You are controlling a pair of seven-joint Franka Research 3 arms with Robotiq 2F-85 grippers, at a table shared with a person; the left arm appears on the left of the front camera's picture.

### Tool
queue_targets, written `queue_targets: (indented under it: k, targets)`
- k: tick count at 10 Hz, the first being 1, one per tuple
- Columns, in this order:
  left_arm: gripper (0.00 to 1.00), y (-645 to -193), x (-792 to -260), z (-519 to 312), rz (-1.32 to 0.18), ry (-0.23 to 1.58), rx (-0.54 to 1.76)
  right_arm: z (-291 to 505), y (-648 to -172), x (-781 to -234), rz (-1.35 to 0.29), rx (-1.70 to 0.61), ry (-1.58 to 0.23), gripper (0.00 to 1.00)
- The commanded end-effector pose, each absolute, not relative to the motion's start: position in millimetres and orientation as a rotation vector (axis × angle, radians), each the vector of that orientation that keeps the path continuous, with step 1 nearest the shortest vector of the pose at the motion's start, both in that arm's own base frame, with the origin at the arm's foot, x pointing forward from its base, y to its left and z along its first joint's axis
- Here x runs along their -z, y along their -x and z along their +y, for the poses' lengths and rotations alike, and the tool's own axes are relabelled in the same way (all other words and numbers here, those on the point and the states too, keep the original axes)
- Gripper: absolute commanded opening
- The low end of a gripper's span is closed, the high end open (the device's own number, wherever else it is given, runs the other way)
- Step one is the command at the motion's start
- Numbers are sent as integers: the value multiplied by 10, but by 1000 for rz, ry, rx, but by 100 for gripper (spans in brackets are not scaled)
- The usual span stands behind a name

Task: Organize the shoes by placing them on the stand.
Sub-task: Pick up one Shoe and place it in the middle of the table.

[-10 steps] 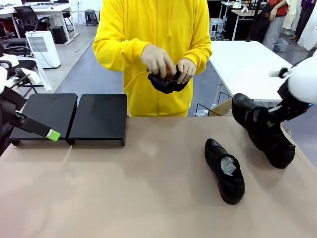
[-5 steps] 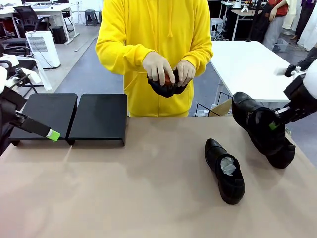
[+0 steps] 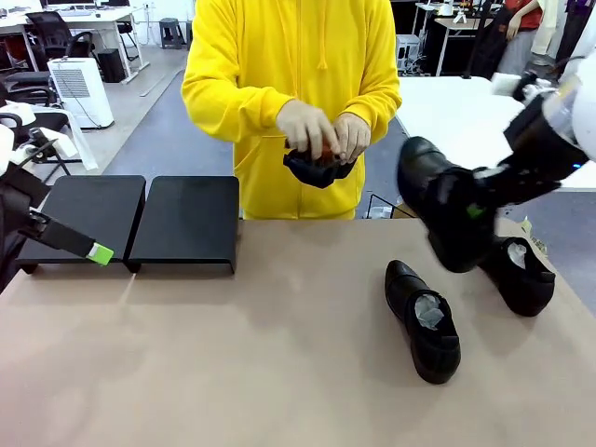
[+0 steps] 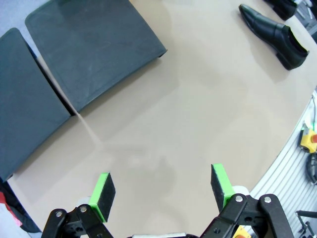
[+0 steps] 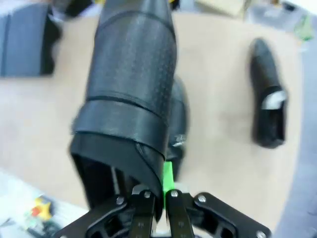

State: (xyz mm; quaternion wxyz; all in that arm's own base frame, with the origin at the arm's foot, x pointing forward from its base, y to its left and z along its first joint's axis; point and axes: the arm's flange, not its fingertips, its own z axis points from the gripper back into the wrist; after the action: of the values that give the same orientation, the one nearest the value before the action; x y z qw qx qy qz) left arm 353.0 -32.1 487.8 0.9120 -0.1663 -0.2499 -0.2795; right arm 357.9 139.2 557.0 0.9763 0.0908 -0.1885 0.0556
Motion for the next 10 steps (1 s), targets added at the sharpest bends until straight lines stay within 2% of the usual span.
queue_targets:
  k: [1, 4, 8, 10]
  targets:
    - [100, -3530, -4880, -301, -518, 359, 584, 2089, -3434, -5554, -298, -227, -259, 0]
    - [100, -3530, -4880, -301, -518, 359, 584, 3086, -3195, -4980, -138, -257, -287, 0]
    - [100, -3530, -4880, -301, -518, 359, 584, 3534, -3183, -4027, -24, -133, -242, 0]
    - [100, -3530, -4880, -301, -518, 359, 584, 3558, -3163, -3818, -10, -123, -206, 0]
